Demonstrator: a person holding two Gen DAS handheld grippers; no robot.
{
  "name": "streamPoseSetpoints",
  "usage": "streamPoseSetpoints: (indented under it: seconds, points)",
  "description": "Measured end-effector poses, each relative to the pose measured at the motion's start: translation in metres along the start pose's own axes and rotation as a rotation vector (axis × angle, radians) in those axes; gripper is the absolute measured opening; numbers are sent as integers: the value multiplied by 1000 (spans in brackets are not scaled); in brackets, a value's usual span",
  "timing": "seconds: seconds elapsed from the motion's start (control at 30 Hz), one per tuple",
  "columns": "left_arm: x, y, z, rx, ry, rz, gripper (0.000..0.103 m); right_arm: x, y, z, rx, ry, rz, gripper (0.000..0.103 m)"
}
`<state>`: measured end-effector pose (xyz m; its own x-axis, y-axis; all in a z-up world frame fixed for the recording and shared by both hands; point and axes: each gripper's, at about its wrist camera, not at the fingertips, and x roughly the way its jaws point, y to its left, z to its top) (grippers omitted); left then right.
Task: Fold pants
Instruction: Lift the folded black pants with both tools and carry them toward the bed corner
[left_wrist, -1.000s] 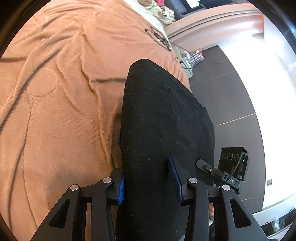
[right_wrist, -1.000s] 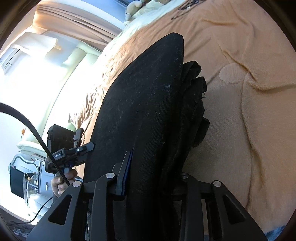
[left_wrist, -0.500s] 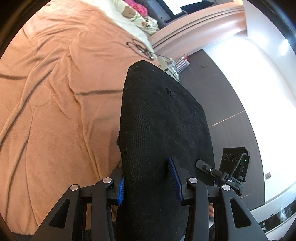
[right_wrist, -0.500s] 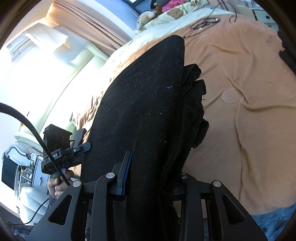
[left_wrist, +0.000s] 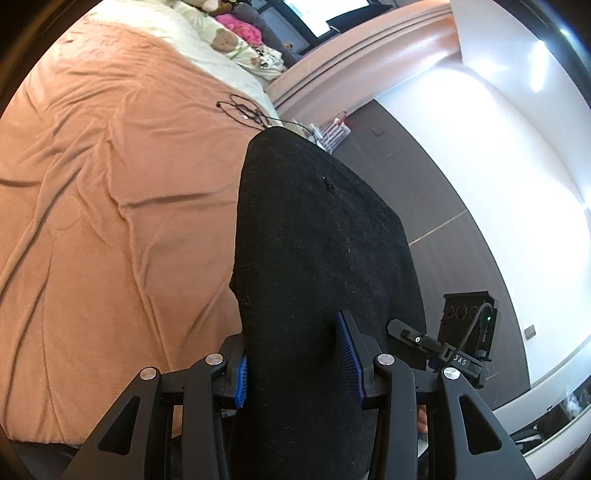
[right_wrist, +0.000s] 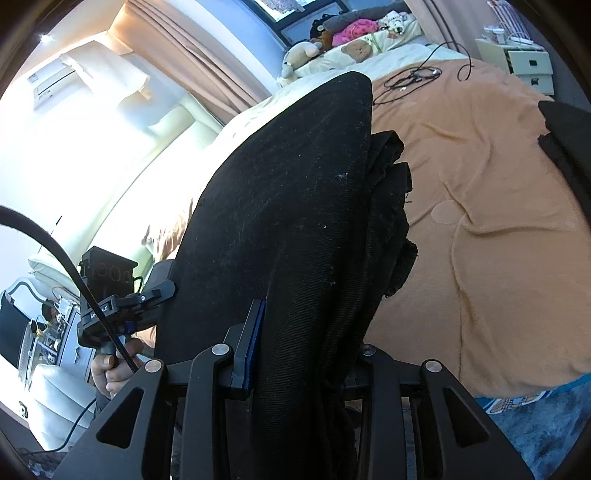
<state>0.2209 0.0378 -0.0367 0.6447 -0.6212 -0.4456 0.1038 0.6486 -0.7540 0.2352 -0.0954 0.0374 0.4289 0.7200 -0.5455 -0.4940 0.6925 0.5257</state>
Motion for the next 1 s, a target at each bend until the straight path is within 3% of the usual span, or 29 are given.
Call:
streamPoseSetpoints:
  seconds: [0.53,1.0]
  points:
    - [53,-49,13,72,36,-72,43,-43,-23,4,-27,-73,-65,28]
    - [161,-104,35,145,138,-149,43,-99,-61,11,-5,-141,-174,28]
